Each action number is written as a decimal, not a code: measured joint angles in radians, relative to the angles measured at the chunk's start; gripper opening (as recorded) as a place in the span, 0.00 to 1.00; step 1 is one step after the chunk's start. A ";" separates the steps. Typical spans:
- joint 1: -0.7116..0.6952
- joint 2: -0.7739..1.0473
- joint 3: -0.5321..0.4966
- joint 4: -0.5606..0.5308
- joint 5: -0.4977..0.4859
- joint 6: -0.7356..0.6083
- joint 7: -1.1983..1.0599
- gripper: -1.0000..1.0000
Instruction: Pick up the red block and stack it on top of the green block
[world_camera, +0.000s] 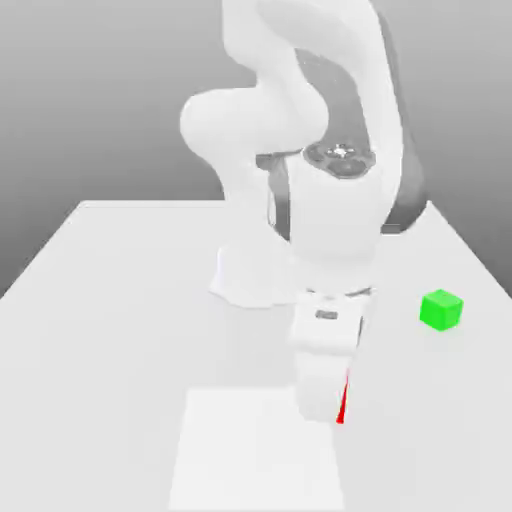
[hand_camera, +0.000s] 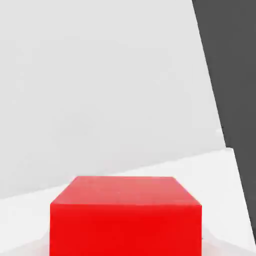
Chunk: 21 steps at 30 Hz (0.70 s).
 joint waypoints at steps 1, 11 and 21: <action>0.053 -0.019 0.019 -0.013 0.008 -0.005 0.044 0.00; 0.395 -0.199 0.324 -0.147 0.066 -0.046 0.505 0.00; 0.426 0.031 0.372 -0.166 -0.174 0.193 0.779 1.00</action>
